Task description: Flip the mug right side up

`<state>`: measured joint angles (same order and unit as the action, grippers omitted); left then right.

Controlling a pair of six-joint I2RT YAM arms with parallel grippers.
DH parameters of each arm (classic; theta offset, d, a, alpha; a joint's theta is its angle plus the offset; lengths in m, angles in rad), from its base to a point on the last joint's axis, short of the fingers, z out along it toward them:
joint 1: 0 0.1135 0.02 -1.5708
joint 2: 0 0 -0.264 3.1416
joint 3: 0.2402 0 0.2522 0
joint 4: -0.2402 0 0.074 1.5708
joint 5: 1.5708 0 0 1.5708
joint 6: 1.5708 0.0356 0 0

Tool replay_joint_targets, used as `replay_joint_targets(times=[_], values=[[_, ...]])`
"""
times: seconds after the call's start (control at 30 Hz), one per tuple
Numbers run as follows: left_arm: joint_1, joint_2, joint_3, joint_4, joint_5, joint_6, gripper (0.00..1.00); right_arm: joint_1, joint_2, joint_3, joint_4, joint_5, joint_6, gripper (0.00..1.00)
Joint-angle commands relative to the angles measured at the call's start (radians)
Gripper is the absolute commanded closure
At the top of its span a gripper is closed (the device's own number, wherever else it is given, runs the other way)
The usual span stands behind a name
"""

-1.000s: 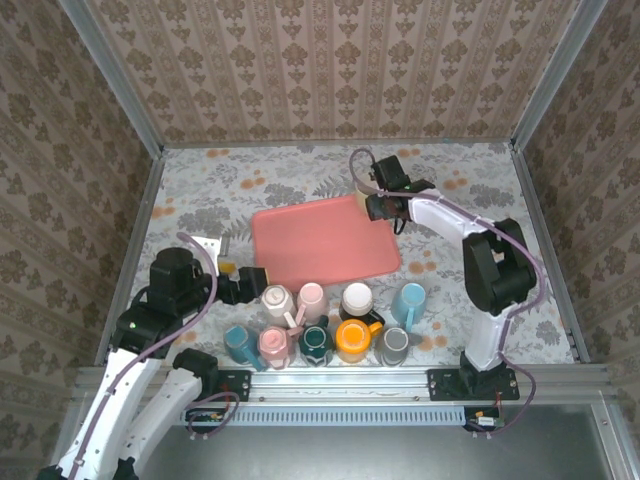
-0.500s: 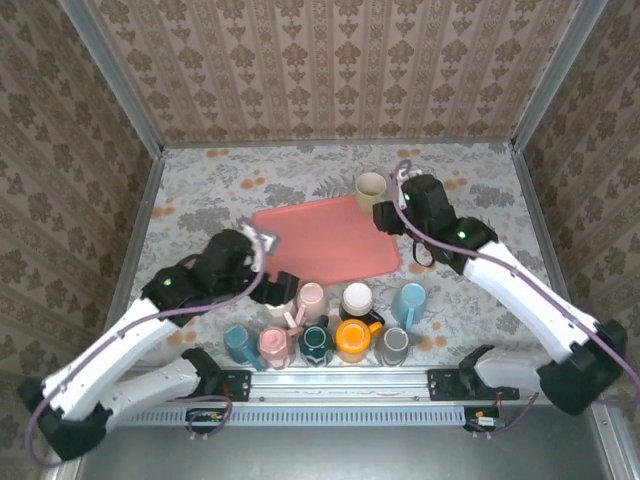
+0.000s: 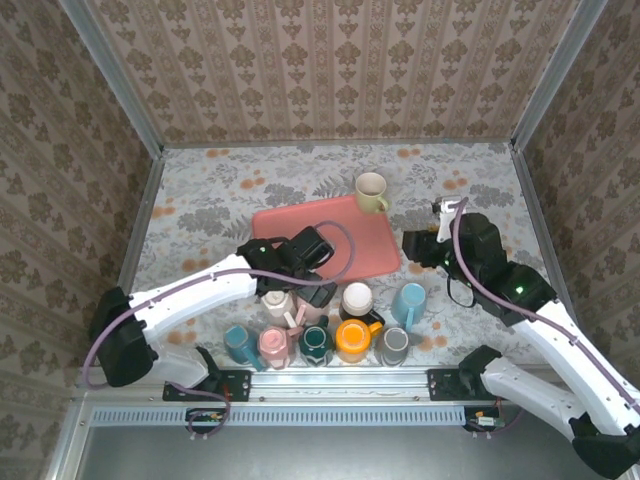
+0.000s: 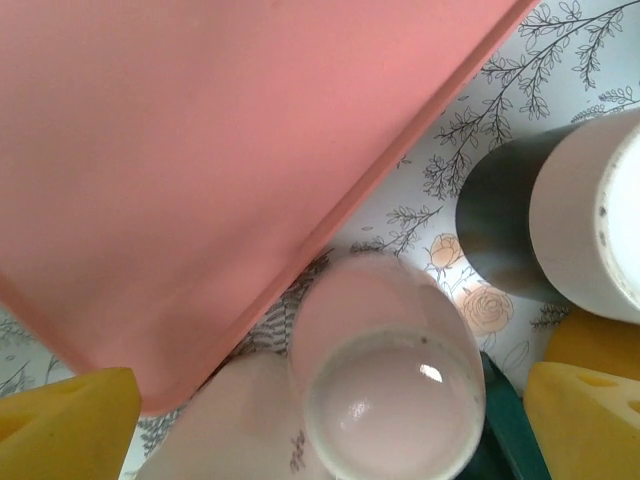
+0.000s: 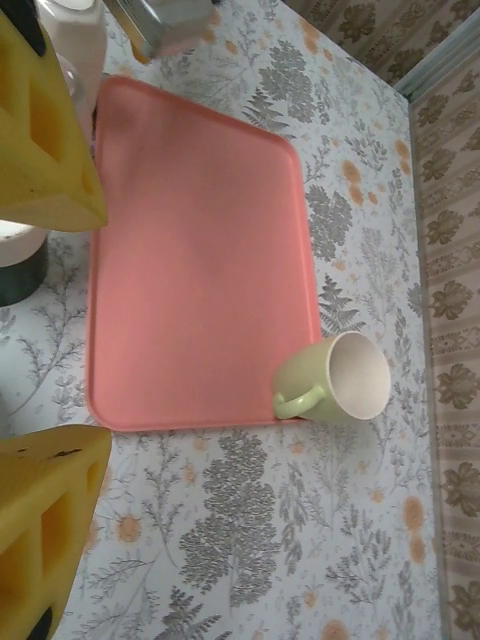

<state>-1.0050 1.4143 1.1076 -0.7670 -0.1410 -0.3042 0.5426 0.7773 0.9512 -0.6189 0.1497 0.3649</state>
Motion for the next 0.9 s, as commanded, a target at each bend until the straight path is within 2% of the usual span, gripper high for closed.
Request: replay_joint_targets(times=[0.0,0.17,0.53,0.7,0.77,0.87], values=[[0.013,0.042,0.031,0.039,0.048,0.017,0.00,0.005,-0.045,-0.024,-0.051,-0.014,0.001,0.42],[0.040,0.079,-0.007,0.078,0.087,-0.002,0.01,0.004,-0.086,-0.044,-0.061,-0.017,-0.006,0.39],[0.040,0.112,-0.113,0.148,0.144,-0.054,0.16,0.004,-0.096,-0.096,-0.031,-0.033,-0.003,0.39],[0.034,0.120,-0.148,0.170,0.148,-0.062,0.18,0.003,-0.096,-0.109,-0.020,-0.035,-0.001,0.39],[0.034,0.122,-0.156,0.178,0.146,-0.064,0.22,0.004,-0.095,-0.116,-0.015,-0.036,0.002,0.39],[0.033,0.121,-0.157,0.181,0.137,-0.062,0.35,0.003,-0.093,-0.124,-0.005,-0.038,0.007,0.39]])
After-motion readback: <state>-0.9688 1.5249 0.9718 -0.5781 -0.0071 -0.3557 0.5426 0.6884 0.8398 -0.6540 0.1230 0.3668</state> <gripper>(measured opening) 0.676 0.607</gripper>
